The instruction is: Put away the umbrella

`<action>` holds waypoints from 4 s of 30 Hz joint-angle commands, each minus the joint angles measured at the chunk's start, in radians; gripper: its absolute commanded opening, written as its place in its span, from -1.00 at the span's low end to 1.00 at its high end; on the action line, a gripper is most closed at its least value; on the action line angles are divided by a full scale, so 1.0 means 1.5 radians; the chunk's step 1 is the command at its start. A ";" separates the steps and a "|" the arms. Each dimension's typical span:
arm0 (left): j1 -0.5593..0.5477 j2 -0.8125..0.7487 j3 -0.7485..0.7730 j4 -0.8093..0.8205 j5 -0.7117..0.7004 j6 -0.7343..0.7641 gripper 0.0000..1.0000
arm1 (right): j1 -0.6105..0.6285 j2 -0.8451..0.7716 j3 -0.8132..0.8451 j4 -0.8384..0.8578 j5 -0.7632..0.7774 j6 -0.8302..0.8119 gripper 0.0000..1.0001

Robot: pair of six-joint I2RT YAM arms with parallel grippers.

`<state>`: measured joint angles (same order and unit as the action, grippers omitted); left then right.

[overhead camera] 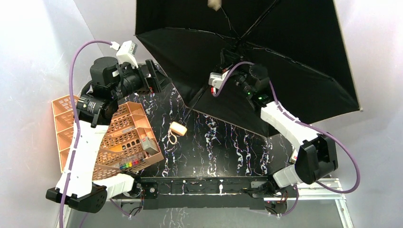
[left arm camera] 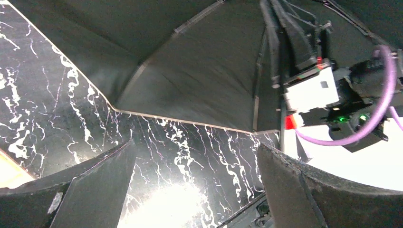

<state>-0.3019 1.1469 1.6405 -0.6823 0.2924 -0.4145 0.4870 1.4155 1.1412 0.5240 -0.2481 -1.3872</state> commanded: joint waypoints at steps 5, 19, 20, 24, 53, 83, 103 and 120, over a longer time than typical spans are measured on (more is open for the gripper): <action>-0.001 -0.001 0.014 0.012 0.104 0.001 0.97 | 0.040 0.053 0.079 0.025 0.034 -0.280 -1.00; -0.071 0.011 -0.154 0.113 0.187 -0.036 0.82 | 0.060 0.074 0.111 0.041 0.043 -0.259 -1.00; -0.088 0.015 -0.161 0.118 0.174 -0.033 0.78 | 0.059 0.073 0.109 0.043 0.040 -0.256 -1.00; -0.124 0.030 -0.181 0.143 0.142 -0.027 0.70 | 0.059 0.069 0.100 0.044 0.037 -0.250 -1.00; -0.171 0.058 -0.268 0.220 0.084 0.012 -1.00 | 0.060 -0.025 -0.008 0.044 -0.007 -0.047 -0.13; -0.171 0.073 -0.332 0.307 0.104 0.038 -1.00 | 0.061 -0.254 -0.145 -0.131 0.232 1.359 0.66; -0.171 0.097 -0.378 0.352 0.164 0.063 -1.00 | 0.061 -0.014 -0.073 0.176 0.263 1.611 0.59; -0.171 0.090 -0.386 0.328 0.169 0.067 -1.00 | 0.024 0.068 -0.038 0.243 0.214 1.571 -0.21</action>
<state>-0.5640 1.3052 1.0740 -0.1570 0.5175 -0.3164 0.5514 1.5146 1.0328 0.7872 0.0837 1.0130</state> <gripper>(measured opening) 0.082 0.444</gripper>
